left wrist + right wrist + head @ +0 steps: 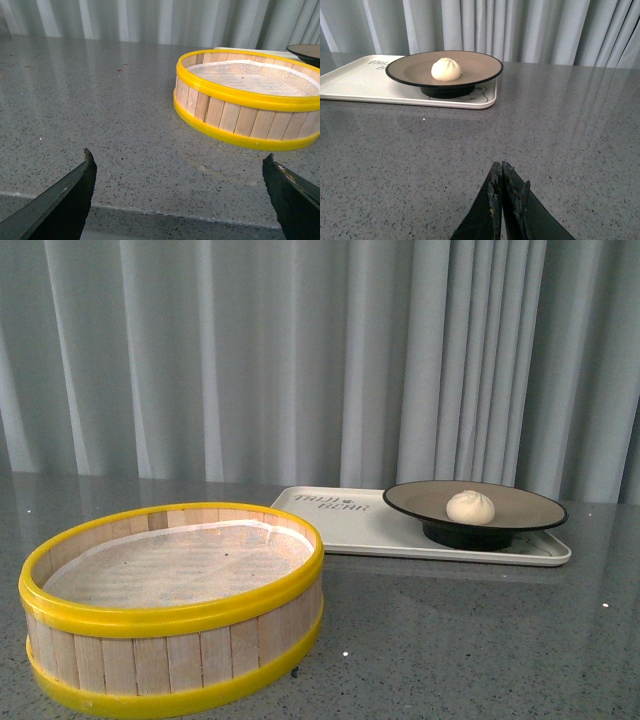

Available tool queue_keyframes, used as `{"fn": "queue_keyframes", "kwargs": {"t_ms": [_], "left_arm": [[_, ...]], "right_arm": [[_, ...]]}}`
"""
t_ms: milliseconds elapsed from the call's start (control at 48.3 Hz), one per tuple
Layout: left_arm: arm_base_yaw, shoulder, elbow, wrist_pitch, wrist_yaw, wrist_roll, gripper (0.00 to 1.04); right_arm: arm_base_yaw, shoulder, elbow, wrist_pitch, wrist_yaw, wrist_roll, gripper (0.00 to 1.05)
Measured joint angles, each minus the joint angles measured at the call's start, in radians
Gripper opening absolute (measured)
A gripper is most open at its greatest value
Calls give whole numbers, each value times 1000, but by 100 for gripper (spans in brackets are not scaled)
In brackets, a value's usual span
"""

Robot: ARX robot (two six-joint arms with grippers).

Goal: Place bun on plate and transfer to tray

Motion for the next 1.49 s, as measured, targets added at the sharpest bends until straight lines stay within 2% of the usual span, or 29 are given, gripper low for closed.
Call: {"fn": "queue_keyframes", "kwargs": {"t_ms": [642,767,1098,1492], "left_arm": [[0,0,0,0,0,0,98],[0,0,0,0,0,0,98],[0,0,0,0,0,0,98],[0,0,0,0,0,0,98]], "right_arm": [[0,-350,-163,-186,0,2,2],[0,-378,-204,-164,0,2,2],[0,-559,-206,-338,0,2,2],[0,-679,-206,-455,0,2,2]]}}
